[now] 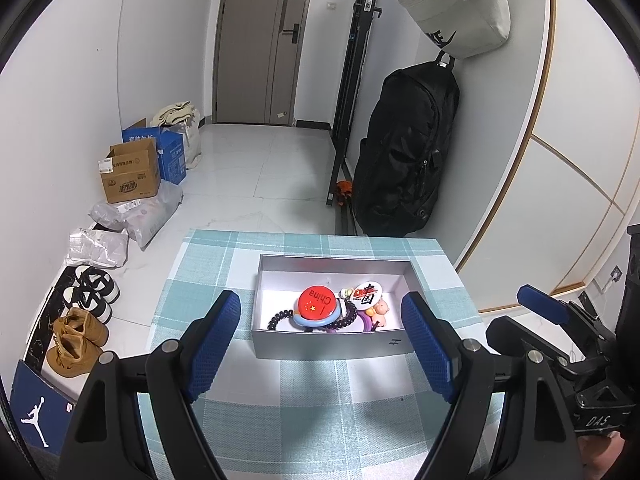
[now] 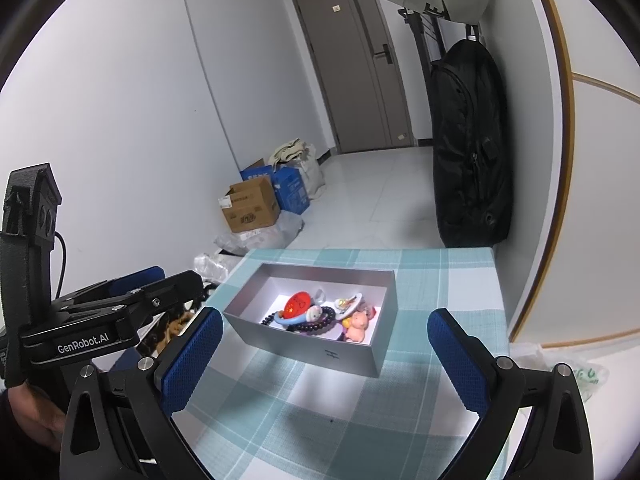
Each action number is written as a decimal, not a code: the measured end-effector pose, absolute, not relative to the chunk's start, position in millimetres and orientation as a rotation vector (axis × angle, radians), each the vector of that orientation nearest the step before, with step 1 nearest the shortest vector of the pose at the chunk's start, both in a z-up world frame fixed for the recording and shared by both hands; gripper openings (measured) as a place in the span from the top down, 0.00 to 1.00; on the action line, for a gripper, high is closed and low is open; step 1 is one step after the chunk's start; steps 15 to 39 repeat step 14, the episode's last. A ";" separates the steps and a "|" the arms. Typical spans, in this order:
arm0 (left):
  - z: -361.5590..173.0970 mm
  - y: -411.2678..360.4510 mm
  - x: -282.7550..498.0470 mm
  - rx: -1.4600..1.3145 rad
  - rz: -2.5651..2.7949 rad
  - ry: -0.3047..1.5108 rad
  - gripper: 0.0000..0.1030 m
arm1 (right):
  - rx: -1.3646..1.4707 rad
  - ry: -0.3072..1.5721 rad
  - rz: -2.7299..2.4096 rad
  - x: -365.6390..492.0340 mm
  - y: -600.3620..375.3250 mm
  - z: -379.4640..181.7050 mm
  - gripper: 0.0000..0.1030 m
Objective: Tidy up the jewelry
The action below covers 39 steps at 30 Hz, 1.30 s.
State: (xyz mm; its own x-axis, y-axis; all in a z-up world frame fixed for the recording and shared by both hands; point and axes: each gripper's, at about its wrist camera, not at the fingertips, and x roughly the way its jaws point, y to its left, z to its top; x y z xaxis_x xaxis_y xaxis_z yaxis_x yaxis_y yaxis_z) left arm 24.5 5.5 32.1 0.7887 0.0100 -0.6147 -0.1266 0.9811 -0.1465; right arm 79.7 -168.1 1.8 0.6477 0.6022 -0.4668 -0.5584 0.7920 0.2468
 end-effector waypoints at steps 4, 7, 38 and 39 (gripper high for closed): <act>32.0 6.0 25.6 -0.189 0.072 0.668 0.23 | 0.085 0.563 0.659 80.1 -168.1 1.1 0.00; 31.9 6.1 25.7 -0.193 0.066 0.668 0.23 | 0.085 0.569 0.658 81.3 -167.3 -0.2 0.00; 34.2 3.5 25.4 -0.183 0.050 0.645 0.23 | 0.082 0.569 0.657 82.2 -166.6 -0.7 0.00; 34.2 3.5 25.4 -0.183 0.050 0.645 0.23 | 0.082 0.569 0.657 82.2 -166.6 -0.7 0.00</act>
